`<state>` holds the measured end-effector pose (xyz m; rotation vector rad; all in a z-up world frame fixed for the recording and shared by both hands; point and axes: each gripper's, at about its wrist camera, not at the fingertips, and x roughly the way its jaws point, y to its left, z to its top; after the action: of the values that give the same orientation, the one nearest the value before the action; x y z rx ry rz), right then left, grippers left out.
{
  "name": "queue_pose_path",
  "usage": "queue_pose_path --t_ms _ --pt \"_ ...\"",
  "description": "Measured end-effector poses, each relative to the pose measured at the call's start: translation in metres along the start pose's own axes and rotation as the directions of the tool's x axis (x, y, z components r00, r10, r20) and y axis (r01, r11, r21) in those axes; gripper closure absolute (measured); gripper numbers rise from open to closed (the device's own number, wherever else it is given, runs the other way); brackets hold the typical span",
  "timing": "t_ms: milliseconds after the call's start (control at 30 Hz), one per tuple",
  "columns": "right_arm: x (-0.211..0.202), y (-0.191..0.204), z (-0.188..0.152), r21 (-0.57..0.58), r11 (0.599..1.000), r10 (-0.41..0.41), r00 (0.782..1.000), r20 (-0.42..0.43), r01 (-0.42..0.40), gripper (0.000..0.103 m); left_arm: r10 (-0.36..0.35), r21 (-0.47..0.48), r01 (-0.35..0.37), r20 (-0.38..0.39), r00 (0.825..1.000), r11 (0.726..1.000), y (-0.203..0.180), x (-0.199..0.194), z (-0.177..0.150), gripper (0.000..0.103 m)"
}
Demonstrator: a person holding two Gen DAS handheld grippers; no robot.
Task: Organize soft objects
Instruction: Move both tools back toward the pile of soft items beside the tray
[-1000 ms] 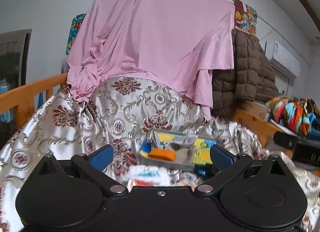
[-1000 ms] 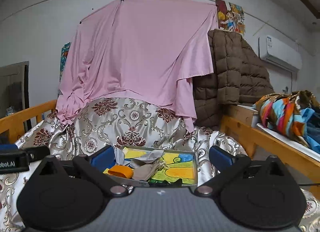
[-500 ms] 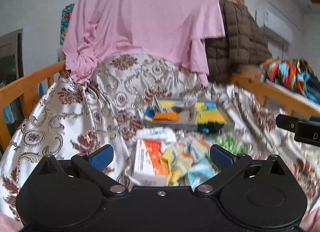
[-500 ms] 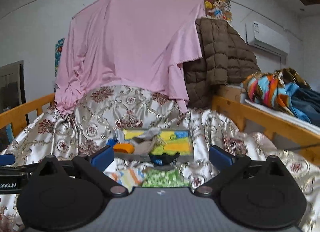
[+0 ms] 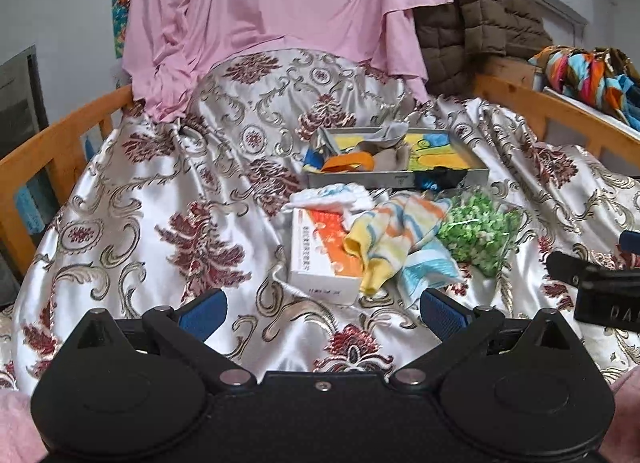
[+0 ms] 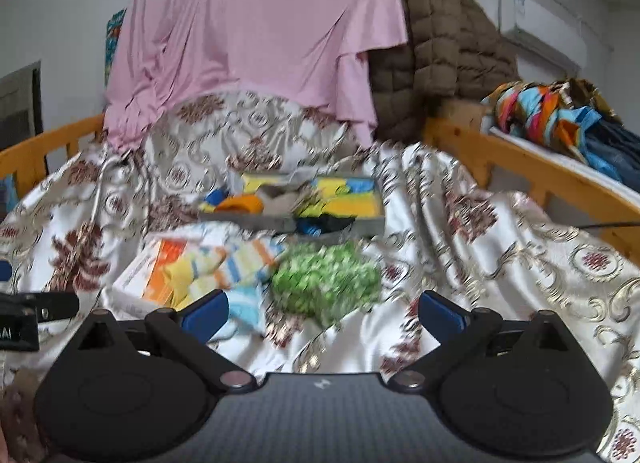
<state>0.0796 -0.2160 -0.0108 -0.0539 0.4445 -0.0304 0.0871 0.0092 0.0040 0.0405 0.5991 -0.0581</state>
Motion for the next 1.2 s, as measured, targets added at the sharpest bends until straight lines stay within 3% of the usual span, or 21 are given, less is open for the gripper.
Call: queue_pose_path --t_ms 433,1033,1200 --pt "0.020 0.018 -0.009 -0.038 0.998 0.044 0.996 -0.076 -0.047 0.000 0.026 0.031 -0.024 -0.056 0.998 0.999 -0.005 0.012 -0.002 0.001" --pt "0.055 0.023 -0.007 -0.016 0.995 0.092 0.984 -0.150 -0.096 0.000 0.100 -0.078 -0.108 -0.097 0.990 0.991 0.020 0.046 0.015 0.001" --pt "0.073 0.024 -0.003 -0.012 0.993 0.113 0.981 -0.158 -0.116 0.000 0.115 -0.050 -0.120 -0.088 0.990 0.992 0.021 0.060 0.025 0.001"
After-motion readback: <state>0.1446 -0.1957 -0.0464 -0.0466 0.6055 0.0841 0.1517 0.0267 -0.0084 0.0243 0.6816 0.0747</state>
